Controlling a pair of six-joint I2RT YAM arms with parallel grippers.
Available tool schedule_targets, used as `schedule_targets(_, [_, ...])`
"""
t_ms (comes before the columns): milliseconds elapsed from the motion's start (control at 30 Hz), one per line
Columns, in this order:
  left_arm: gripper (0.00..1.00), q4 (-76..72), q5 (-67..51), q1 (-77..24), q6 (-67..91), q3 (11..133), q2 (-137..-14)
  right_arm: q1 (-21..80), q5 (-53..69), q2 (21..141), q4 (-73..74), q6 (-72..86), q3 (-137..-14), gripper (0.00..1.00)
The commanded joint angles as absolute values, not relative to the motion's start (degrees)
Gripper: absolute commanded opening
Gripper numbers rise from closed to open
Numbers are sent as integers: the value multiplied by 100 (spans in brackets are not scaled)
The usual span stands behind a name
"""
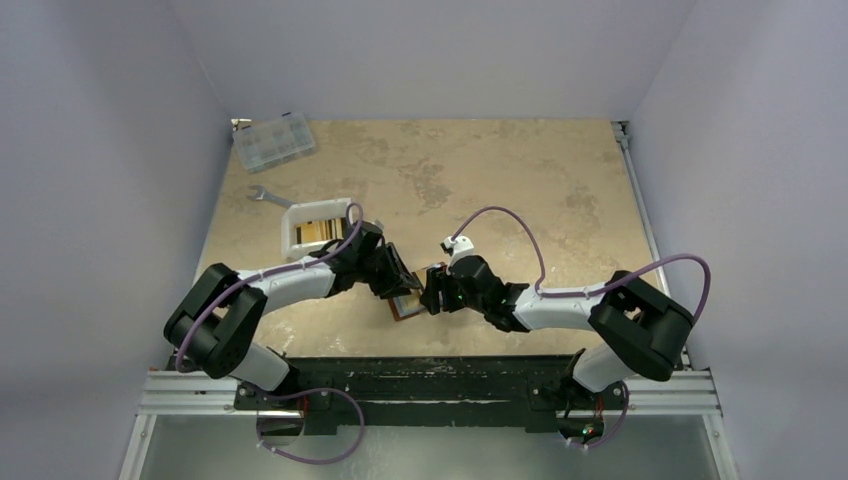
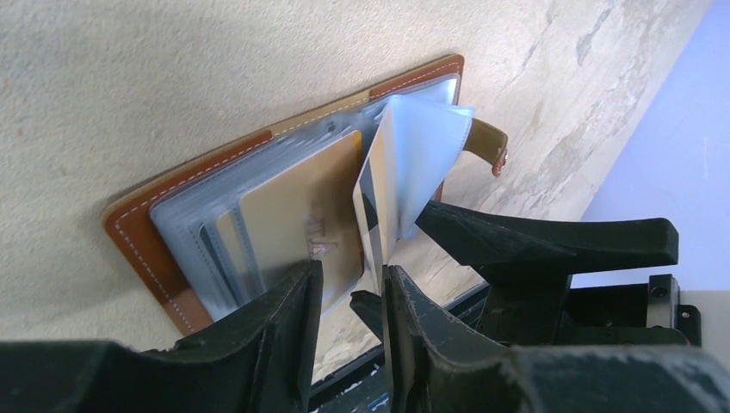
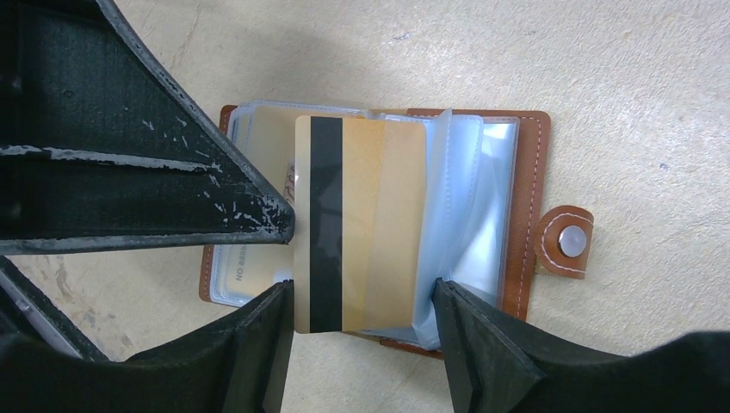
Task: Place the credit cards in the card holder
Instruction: Insert the credit card into the card holder.
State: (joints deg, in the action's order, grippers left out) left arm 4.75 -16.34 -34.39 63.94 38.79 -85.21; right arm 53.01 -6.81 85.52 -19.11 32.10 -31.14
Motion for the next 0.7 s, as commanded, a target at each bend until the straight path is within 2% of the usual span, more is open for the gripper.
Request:
schedule_targets(0, [34,-305,-1728,-3428,6468,3739,-8544,5256,-709,8696,-1810,3156,-3065,66])
schedule_targets(367, [25,-799,-1735,-3476,6580,3605,-8596,5247,-687,8733,-1811,3146,-3076,65])
schedule_targets(467, [18,-948,-1816,-3489,6633,3579,-8692,5247,-709,8719,-1764,3146,-3081,66])
schedule_targets(533, [10,-977,-1820,-3497,6630,3569,-8734,5234,-750,8679,-1602,3156,-3120,71])
schedule_targets(567, [3,-940,-1813,-3498,6609,3574,-8753,5211,-771,8634,-1463,3177,-3146,75])
schedule_targets(667, [0,-872,-1815,-3497,6569,3562,-8862,5090,-790,8281,-1165,3182,-3098,84])
